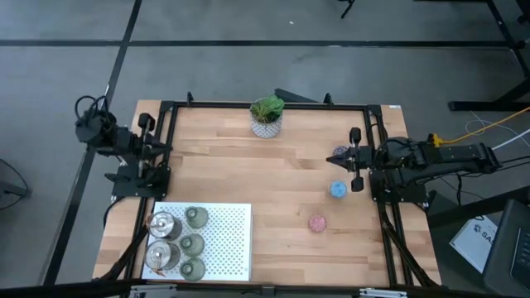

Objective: Pick & Place candle stick holders
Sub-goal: Adjust the transparent candle holders on the shelf

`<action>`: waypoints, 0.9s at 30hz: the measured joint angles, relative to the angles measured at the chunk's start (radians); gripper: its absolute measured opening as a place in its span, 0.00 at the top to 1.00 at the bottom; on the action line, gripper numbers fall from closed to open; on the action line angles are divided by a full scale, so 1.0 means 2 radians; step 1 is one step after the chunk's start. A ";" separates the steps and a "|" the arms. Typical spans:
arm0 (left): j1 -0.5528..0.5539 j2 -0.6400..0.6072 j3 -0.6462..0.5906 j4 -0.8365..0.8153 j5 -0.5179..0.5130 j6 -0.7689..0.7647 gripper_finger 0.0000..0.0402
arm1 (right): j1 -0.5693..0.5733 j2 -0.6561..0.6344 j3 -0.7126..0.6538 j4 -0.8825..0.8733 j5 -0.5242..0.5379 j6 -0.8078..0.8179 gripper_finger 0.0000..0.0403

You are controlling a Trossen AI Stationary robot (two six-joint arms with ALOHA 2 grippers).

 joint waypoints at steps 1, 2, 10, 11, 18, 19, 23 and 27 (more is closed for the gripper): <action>0.000 0.014 0.005 0.000 0.000 0.002 0.98 | 0.000 0.000 0.000 0.000 0.000 0.000 1.00; 0.000 0.031 0.010 0.001 0.000 0.003 0.98 | 0.000 0.000 0.000 0.000 0.000 0.000 1.00; 0.002 0.182 0.088 -0.002 0.076 0.018 0.99 | 0.000 0.000 0.000 0.000 0.000 0.000 1.00; 0.002 0.202 0.102 -0.009 0.089 0.022 0.99 | 0.000 0.000 0.000 0.000 0.000 0.000 1.00; 0.002 0.331 0.217 -0.098 0.211 0.009 0.98 | 0.000 0.000 0.000 0.000 0.000 0.000 1.00; 0.002 0.348 0.232 -0.104 0.229 0.008 0.98 | 0.000 0.000 0.000 0.000 0.000 0.000 1.00; 0.002 0.409 0.289 -0.141 0.282 0.007 0.99 | 0.000 0.000 0.000 0.000 0.000 0.000 1.00; 0.002 0.464 0.325 -0.188 0.293 -0.012 0.98 | 0.000 0.000 0.000 0.000 0.000 0.000 1.00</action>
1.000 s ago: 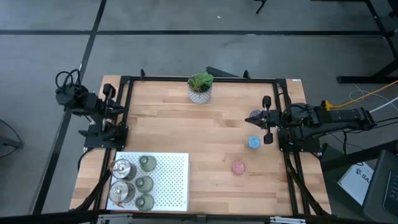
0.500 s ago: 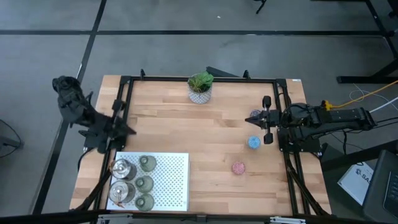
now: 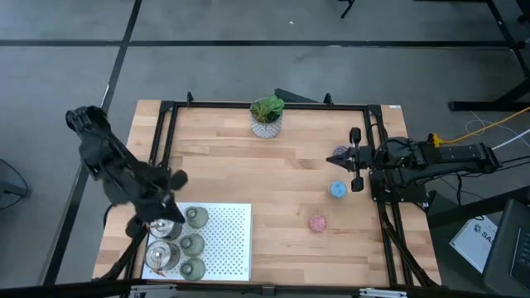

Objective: Pick & Place candle stick holders
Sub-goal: Adjust the transparent candle holders on the shelf

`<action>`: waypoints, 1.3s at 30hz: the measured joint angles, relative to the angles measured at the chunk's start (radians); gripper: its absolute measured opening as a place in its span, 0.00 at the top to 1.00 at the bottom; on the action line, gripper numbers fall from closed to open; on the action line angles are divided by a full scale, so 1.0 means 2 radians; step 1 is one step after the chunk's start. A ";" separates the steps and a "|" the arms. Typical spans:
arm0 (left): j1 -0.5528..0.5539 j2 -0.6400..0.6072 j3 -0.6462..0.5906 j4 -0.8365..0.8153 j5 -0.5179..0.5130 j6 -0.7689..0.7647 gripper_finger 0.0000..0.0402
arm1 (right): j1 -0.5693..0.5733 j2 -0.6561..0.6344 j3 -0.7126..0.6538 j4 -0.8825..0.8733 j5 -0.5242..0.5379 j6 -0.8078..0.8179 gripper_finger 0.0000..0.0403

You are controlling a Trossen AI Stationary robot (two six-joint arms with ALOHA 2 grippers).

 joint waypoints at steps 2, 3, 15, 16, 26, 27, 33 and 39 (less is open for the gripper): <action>0.000 0.025 0.011 -0.001 0.003 -0.001 0.98 | 0.000 0.000 0.000 0.000 0.000 0.000 1.00; 0.000 0.036 0.018 -0.001 0.011 0.000 0.98 | 0.000 0.000 0.000 0.000 0.000 0.000 1.00; -0.009 0.162 0.125 -0.015 0.107 -0.045 0.98 | 0.000 0.000 0.000 0.000 0.000 0.000 1.00; -0.013 0.171 0.130 -0.015 0.111 -0.048 0.98 | 0.000 0.000 0.000 0.000 0.000 0.000 1.00; -0.066 0.241 0.133 0.001 0.077 -0.076 0.98 | 0.000 0.000 0.000 0.000 0.000 0.000 1.00; -0.068 0.247 0.133 0.004 0.076 -0.077 0.98 | 0.000 0.000 0.000 0.000 0.000 0.000 1.00; -0.082 0.263 0.133 -0.002 0.068 -0.087 0.98 | 0.000 0.000 0.000 0.000 0.000 0.000 1.00; -0.083 0.262 0.133 -0.033 0.068 -0.094 0.98 | 0.000 0.000 0.000 0.000 0.000 0.000 1.00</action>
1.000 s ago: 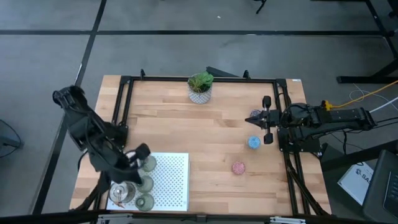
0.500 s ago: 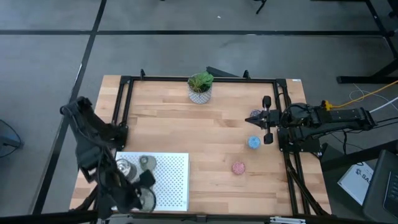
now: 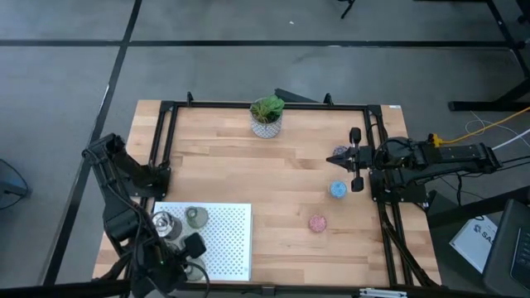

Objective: Pick & Place candle stick holders
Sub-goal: Adjust the transparent candle holders on the shelf

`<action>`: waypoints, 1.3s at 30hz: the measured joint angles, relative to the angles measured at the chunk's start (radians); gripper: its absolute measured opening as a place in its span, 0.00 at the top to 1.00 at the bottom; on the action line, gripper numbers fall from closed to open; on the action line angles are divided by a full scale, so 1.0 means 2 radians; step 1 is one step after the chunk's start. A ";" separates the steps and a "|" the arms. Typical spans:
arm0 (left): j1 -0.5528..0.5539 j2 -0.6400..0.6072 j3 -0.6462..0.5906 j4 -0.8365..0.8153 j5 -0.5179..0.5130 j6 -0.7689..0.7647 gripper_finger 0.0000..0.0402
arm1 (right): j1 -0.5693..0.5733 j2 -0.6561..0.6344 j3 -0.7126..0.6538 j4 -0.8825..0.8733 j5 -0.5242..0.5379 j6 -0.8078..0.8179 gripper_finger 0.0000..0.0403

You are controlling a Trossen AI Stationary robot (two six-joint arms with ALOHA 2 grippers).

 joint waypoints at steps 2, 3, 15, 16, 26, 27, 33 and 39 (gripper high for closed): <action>0.000 0.000 0.000 -0.005 0.000 0.007 0.98 | 0.000 0.000 0.000 0.000 0.000 0.000 1.00; 0.000 0.000 0.000 -0.007 0.000 0.007 0.98 | 0.000 0.000 0.000 0.000 0.000 0.000 1.00; 0.000 -0.002 0.001 -0.044 -0.006 0.009 0.98 | 0.000 0.000 0.000 0.000 0.000 0.000 1.00; 0.000 -0.002 0.001 -0.047 -0.007 0.009 0.98 | 0.000 0.000 0.000 0.000 0.000 0.000 1.00; 0.000 -0.002 0.002 -0.064 -0.009 -0.001 0.98 | 0.000 0.000 0.000 0.000 0.000 0.000 1.00; 0.000 -0.003 0.002 -0.067 -0.009 -0.005 0.98 | 0.000 0.000 0.000 0.000 0.000 0.000 1.00; 0.000 -0.012 0.001 -0.089 -0.009 -0.034 0.98 | 0.000 0.000 0.000 0.000 0.000 0.000 1.00; 0.000 -0.016 0.000 -0.095 -0.009 -0.043 0.98 | 0.000 0.000 0.000 0.000 0.000 0.000 1.00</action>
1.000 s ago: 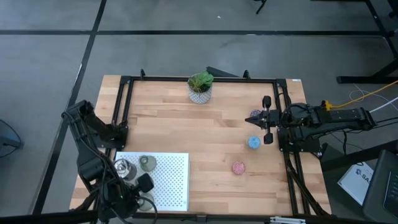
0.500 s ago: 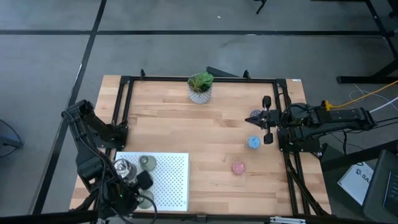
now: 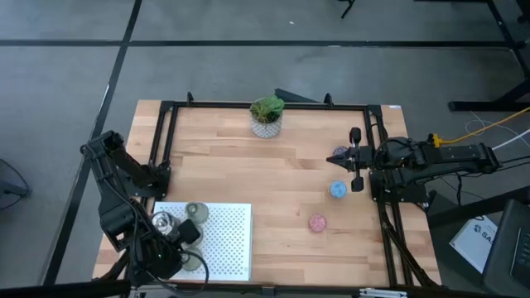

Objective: Pick & Place candle stick holders
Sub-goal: Adjust the transparent candle holders on the shelf, then put the pink scented candle on the shelf

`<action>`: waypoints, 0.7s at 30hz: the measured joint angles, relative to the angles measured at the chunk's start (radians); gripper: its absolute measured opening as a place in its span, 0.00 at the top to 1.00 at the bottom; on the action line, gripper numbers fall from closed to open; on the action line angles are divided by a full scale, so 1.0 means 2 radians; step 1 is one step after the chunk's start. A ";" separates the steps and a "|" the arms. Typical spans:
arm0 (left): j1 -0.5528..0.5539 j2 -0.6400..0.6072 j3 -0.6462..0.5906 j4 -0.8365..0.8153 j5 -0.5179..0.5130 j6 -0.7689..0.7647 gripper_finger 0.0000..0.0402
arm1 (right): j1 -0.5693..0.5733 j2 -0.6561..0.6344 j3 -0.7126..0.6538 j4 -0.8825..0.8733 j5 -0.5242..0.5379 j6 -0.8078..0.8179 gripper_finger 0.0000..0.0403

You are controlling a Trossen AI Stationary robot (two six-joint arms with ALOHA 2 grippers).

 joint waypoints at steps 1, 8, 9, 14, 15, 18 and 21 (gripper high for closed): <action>0.000 0.000 0.000 0.000 0.001 0.000 0.98 | 0.000 0.000 0.000 0.000 0.000 0.000 1.00; 0.000 0.000 0.000 0.010 0.014 0.002 0.98 | 0.000 0.000 0.000 0.000 0.000 0.000 1.00; 0.000 0.000 -0.001 0.012 0.015 0.006 0.98 | 0.000 0.000 0.000 0.000 0.000 0.000 1.00; 0.000 0.002 0.011 0.015 0.016 0.030 0.98 | 0.000 0.000 0.000 0.000 0.000 0.000 1.00; 0.000 0.002 0.016 0.015 0.016 0.034 0.98 | 0.000 0.000 0.000 0.000 0.000 0.000 1.00; 0.000 0.002 0.030 0.004 0.013 0.048 0.98 | 0.000 0.000 0.000 0.000 0.000 0.000 1.00; 0.000 0.002 0.044 -0.013 0.006 0.052 0.98 | 0.000 0.000 0.000 0.000 0.000 0.000 1.00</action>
